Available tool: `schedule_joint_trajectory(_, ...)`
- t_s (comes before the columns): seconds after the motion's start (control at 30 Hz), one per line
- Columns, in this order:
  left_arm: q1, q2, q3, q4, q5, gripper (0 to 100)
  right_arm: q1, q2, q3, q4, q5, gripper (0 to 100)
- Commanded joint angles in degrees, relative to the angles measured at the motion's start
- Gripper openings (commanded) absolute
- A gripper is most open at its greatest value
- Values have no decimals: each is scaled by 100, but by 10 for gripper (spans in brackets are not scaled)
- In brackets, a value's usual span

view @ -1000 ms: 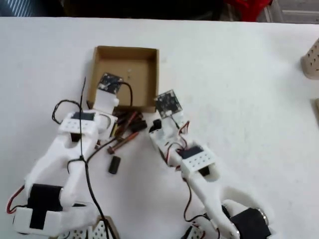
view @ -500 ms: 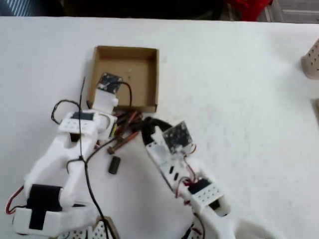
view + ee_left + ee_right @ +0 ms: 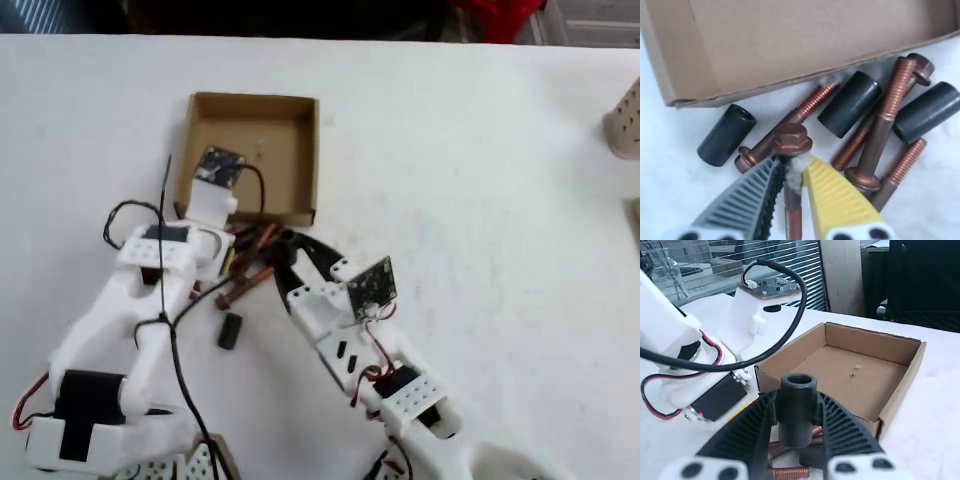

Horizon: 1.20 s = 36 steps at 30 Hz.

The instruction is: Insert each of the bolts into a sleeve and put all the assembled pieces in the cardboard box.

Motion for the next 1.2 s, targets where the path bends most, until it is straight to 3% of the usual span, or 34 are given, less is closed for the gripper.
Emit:
schedule_joint_trajectory(0.0,-312,-716,-185,-360,202,21,-13,-163,35,-163,-62,15)
schedule_joint_trajectory(0.17,-215,-1833,79,-369,800,21,-13,-163,35,-180,-62,15)
schedule_joint_trajectory(0.6,954,-5473,1389,-378,923,22,-4,-163,88,-163,-62,15)
schedule_joint_trajectory(0.8,1516,-7011,2040,-440,2242,23,48,-163,88,-154,-62,15)
schedule_joint_trajectory(0.9,1877,-7591,2690,-1046,2593,23,48,-163,88,-154,-62,15)
schedule_joint_trajectory(1.17,2281,-8470,4290,-3719,2989,23,48,-154,88,-154,-62,15)
